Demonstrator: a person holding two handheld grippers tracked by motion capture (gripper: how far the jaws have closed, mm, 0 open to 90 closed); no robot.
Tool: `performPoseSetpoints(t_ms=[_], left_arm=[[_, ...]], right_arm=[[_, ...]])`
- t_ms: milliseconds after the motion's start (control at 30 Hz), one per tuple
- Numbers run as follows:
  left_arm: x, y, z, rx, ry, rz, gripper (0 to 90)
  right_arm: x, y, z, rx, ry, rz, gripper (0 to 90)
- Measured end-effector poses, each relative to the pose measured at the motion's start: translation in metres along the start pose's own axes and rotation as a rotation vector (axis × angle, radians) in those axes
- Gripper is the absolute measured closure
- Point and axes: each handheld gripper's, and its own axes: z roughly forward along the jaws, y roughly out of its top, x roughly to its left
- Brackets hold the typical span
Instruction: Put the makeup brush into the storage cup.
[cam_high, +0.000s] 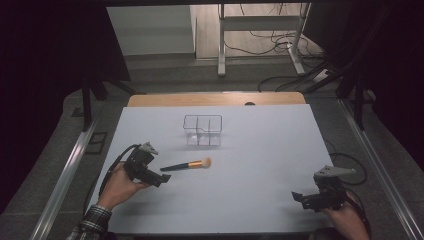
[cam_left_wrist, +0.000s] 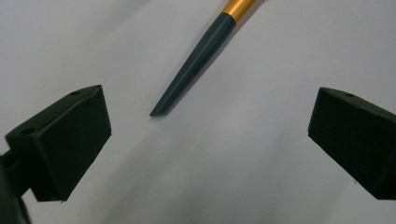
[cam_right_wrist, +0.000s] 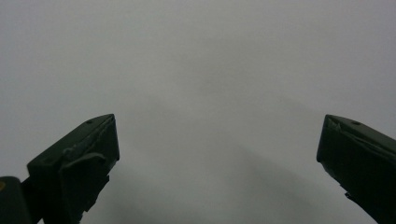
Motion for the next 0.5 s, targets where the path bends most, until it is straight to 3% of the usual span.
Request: performPoseSetpoints(t_ms=[500], left_arm=[[-0.003, 0.025, 0.014, 0.021, -0.008, 0.048, 0.2]], right_arm=[[0.0, 0.0, 0.0, 0.007, 0.003, 0.001, 0.0]])
